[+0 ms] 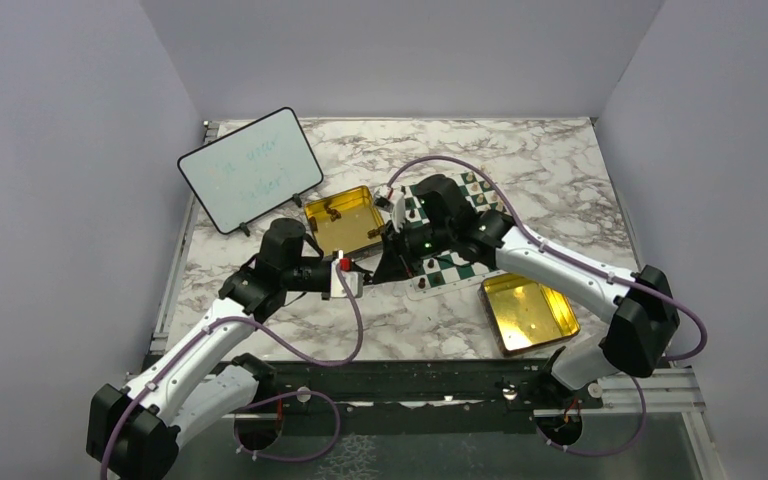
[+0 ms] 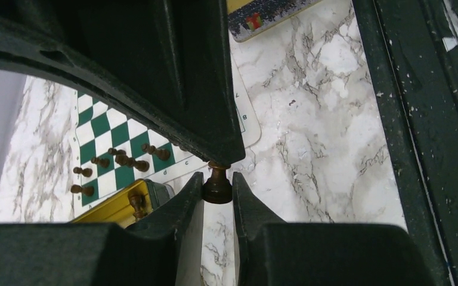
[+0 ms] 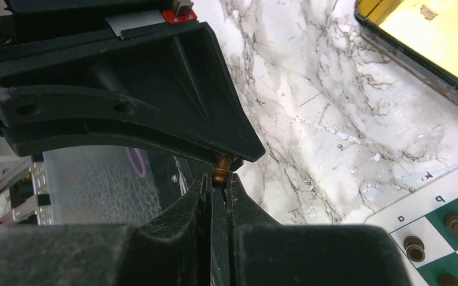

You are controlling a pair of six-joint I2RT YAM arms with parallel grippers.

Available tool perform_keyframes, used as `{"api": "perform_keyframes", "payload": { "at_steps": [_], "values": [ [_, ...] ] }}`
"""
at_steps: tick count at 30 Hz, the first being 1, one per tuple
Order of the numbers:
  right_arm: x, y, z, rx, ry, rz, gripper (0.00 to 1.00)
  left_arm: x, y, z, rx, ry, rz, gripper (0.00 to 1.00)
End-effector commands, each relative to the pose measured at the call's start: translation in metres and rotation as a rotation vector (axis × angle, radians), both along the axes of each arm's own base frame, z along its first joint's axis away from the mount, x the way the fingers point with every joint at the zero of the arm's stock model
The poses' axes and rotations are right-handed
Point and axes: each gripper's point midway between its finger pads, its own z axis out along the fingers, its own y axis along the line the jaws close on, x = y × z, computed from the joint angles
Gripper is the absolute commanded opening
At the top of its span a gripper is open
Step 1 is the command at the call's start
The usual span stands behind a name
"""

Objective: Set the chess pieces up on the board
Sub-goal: Place the chess piece on the chessboard.

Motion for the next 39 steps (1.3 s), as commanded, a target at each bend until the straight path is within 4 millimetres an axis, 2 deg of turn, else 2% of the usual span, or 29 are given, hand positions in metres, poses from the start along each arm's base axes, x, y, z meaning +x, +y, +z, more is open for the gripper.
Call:
{"api": "perform_keyframes", "payload": {
  "at_steps": [1, 8, 15, 19, 22, 26, 29, 37, 39],
  "values": [
    [0.025, -0.001, 0.028, 0.051, -0.102, -0.147, 0.01, 0.008, -0.007, 0.031, -0.095, 0.058, 0.074, 0.12],
    [0.041, 0.001, 0.040, 0.175, -0.084, -0.321, 0.01, 0.017, -0.013, 0.038, -0.193, 0.252, 0.197, 0.11],
    [0.058, -0.010, 0.040, 0.150, -0.141, -0.434, 0.01, 0.031, -0.014, 0.047, -0.261, 0.305, 0.292, 0.14],
    [0.059, -0.010, 0.039, 0.155, -0.147, -0.433, 0.01, 0.034, -0.016, 0.043, -0.253, 0.329, 0.298, 0.16],
    [0.059, -0.011, 0.035, 0.146, -0.134, -0.445, 0.01, 0.035, -0.017, 0.040, -0.245, 0.337, 0.298, 0.23],
    [0.062, -0.015, 0.030, 0.116, -0.139, -0.465, 0.01, 0.036, -0.015, 0.034, -0.237, 0.340, 0.316, 0.42],
    [0.068, -0.021, 0.028, 0.083, -0.166, -0.499, 0.01, 0.037, -0.013, 0.029, -0.230, 0.339, 0.330, 0.52],
    [0.088, -0.046, 0.024, -0.063, -0.248, -0.593, 0.01, 0.033, -0.007, 0.012, -0.190, 0.339, 0.343, 0.62],
    [0.095, -0.052, 0.020, -0.106, -0.261, -0.609, 0.01, 0.034, -0.005, 0.008, -0.176, 0.333, 0.355, 0.70]
  ]
}}
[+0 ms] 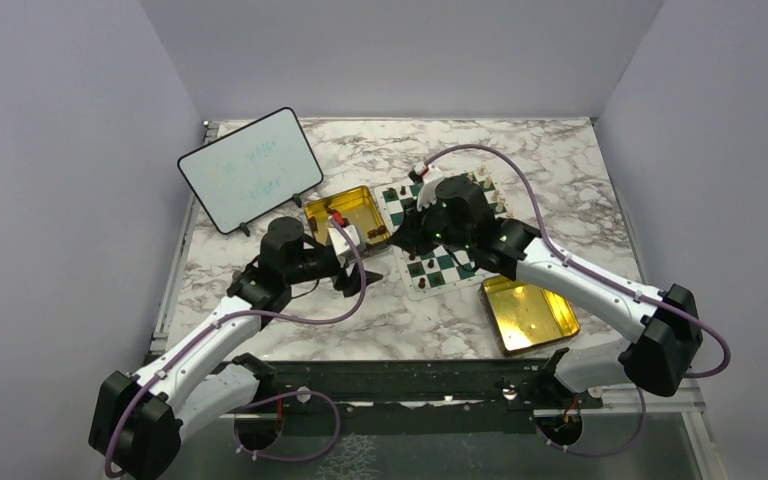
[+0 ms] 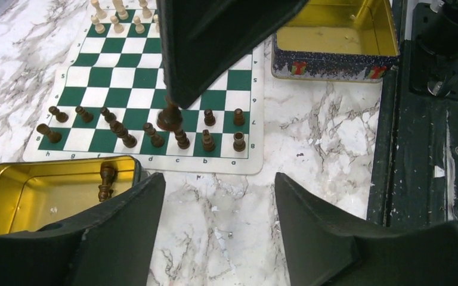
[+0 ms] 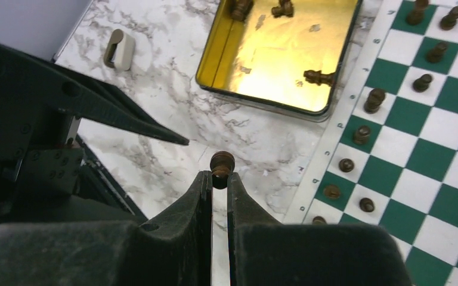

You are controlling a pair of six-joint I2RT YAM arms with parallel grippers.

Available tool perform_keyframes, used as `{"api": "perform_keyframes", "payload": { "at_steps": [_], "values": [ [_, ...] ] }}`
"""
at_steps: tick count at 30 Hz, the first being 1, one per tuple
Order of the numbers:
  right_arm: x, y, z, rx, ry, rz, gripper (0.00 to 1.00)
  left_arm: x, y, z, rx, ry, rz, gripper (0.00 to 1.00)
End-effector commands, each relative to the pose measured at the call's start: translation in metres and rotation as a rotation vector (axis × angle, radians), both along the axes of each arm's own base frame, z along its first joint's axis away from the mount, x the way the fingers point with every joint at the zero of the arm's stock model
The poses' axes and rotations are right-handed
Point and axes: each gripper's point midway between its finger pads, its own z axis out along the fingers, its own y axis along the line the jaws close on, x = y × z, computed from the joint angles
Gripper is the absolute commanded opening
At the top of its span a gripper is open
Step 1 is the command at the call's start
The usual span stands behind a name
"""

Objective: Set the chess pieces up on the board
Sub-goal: Place the chess piece on the chessboard.

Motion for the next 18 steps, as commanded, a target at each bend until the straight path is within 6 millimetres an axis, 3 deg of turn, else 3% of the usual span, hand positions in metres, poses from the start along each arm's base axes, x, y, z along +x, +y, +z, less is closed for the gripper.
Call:
{"api": "perform_keyframes", "payload": {
  "at_steps": [1, 2, 7, 14, 18],
  "values": [
    [0.028, -0.024, 0.002, -0.135, -0.058, -0.111, 0.01, 0.000, 0.005, -0.007, 0.031, -0.034, 0.016, 0.86],
    [0.034, -0.028, -0.001, -0.164, -0.057, -0.127, 0.01, -0.001, 0.006, -0.009, 0.038, -0.035, 0.018, 0.98],
    [0.060, -0.043, -0.016, -0.264, -0.043, -0.191, 0.01, 0.002, 0.014, -0.014, 0.059, -0.026, 0.066, 0.99],
    [0.103, -0.067, -0.058, -0.373, 0.025, -0.269, 0.01, 0.029, 0.034, -0.016, 0.056, 0.120, 0.338, 0.99],
    [0.119, -0.065, -0.080, -0.400, 0.062, -0.274, 0.01, 0.034, 0.040, -0.015, 0.095, 0.140, 0.384, 0.99]
  ]
}}
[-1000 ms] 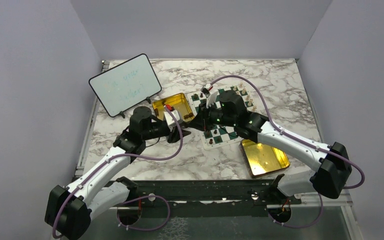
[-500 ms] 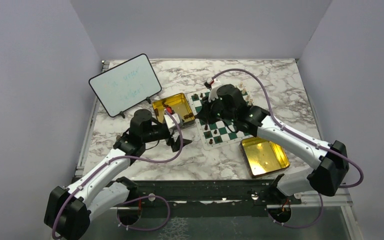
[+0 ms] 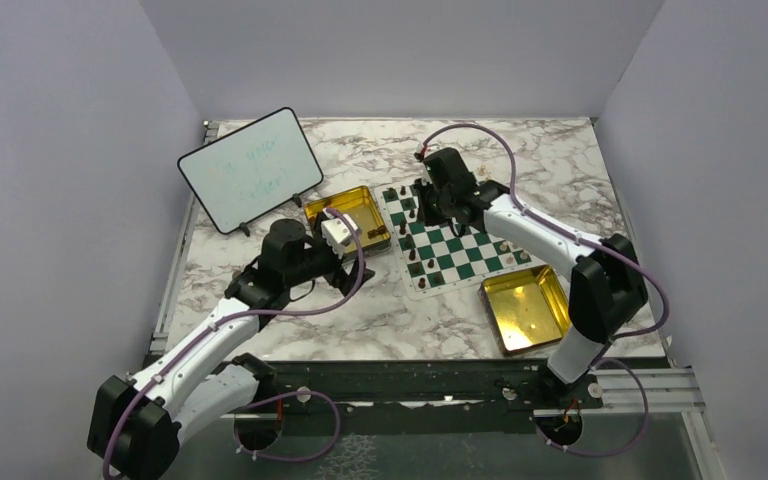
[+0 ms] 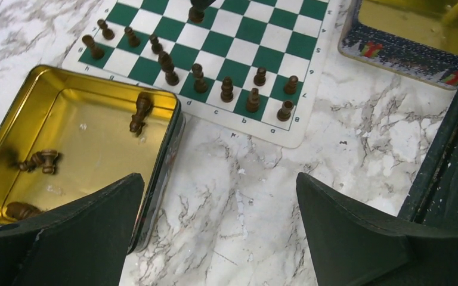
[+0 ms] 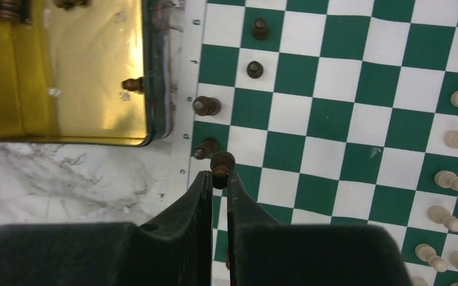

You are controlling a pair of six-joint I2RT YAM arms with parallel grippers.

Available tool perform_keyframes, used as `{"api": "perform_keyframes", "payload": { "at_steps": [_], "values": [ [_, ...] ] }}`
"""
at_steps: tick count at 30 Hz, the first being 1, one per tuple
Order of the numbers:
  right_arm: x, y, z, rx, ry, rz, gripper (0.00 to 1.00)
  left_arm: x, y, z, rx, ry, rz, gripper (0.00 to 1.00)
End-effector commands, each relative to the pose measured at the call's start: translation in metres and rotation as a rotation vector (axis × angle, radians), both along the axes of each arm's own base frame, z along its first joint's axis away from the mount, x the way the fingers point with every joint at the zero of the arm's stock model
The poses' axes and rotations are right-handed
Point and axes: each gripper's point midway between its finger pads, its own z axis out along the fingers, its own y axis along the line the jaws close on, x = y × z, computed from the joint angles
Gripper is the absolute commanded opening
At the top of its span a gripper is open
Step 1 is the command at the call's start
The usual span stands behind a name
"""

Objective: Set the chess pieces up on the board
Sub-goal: Place the chess piece on the chessboard.

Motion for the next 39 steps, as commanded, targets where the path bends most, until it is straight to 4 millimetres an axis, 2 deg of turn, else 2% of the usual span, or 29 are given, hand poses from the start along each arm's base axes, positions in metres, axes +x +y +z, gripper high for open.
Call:
{"api": "perform_keyframes", "payload": {
  "at_steps": [1, 5, 8, 13, 21, 25, 39],
  "values": [
    [0.017, -0.002, -0.015, -0.055, 0.017, -0.016, 0.00, 0.018, 0.013, 0.011, 0.010, 0.031, 0.154, 0.99],
    [0.027, -0.002, -0.037, -0.105, 0.055, -0.045, 0.01, 0.031, 0.029, 0.014, -0.022, 0.080, 0.331, 0.99],
    [0.034, 0.000, -0.047, -0.119, 0.063, -0.055, 0.01, 0.034, 0.034, 0.020, -0.003, 0.070, 0.354, 0.99],
    [0.043, -0.003, -0.067, -0.141, 0.100, -0.088, 0.01, 0.034, 0.044, 0.035, -0.019, 0.012, 0.395, 0.99],
    [0.052, -0.009, -0.084, -0.158, 0.116, -0.114, 0.01, 0.037, 0.083, 0.061, -0.042, -0.140, 0.569, 0.99],
    [0.052, -0.011, -0.088, -0.155, 0.120, -0.118, 0.01, 0.034, 0.086, 0.068, -0.069, -0.174, 0.576, 0.99],
    [0.056, -0.005, -0.094, -0.150, 0.145, -0.110, 0.03, 0.032, 0.088, 0.071, -0.065, -0.186, 0.576, 0.99]
  ]
}}
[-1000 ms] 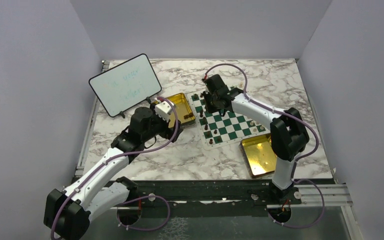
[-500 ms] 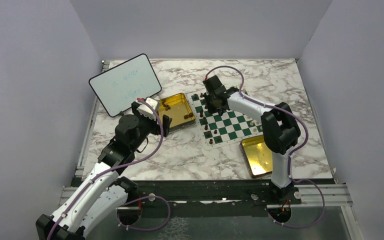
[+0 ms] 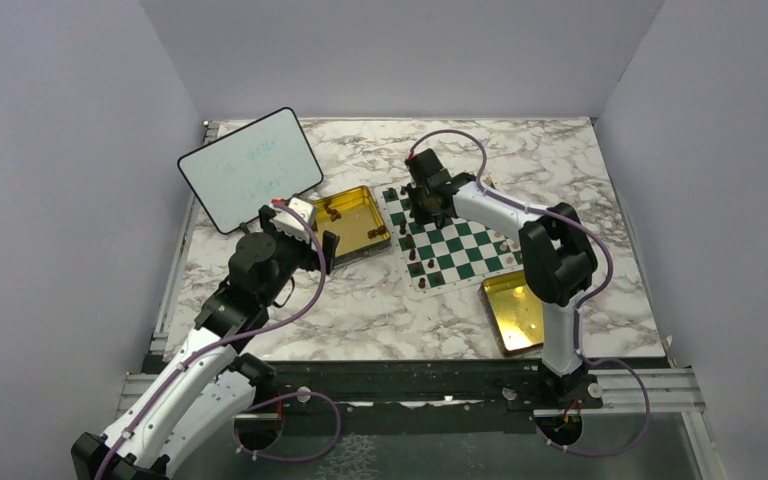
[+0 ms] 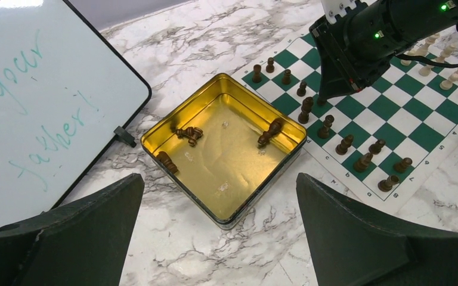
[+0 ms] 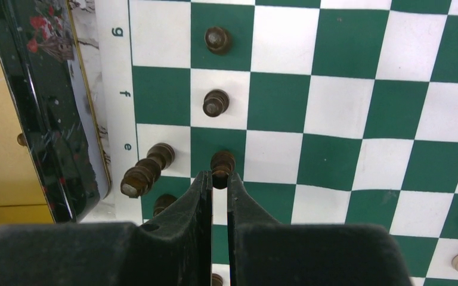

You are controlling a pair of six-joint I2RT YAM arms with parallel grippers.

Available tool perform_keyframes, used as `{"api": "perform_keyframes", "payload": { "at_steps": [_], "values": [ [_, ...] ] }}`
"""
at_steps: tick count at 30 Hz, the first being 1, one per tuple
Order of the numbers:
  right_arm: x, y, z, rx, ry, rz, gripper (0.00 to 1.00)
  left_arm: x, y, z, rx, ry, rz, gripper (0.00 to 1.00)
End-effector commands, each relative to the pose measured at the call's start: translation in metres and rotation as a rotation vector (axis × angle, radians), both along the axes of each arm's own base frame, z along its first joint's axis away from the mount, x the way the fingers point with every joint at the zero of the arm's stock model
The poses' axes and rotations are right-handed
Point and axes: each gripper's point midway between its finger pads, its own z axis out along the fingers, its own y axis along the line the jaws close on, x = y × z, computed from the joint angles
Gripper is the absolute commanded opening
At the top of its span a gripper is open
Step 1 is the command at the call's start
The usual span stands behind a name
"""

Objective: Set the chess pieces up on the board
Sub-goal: Place the chess piece on the chessboard.

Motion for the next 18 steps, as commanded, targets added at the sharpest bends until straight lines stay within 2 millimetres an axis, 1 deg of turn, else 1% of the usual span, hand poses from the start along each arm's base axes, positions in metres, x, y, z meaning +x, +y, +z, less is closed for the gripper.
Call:
{"api": "perform_keyframes", "payload": {
  "at_steps": [1, 6, 13, 18],
  "values": [
    [0.008, 0.004, -0.002, 0.002, 0.002, -0.012, 0.04, 0.001, 0.004, 0.008, -0.004, -0.037, 0.019, 0.99],
    [0.008, 0.007, -0.005, 0.008, 0.019, -0.007, 0.04, 0.000, 0.006, 0.007, 0.004, -0.035, 0.026, 0.99],
    [0.003, 0.004, -0.011, -0.012, 0.059, -0.017, 0.04, 0.000, 0.006, 0.007, 0.004, -0.036, 0.023, 0.99],
    [0.000, 0.007, -0.015, 0.000, 0.081, -0.007, 0.05, 0.000, 0.005, 0.007, 0.003, -0.036, 0.020, 0.99]
  ]
}}
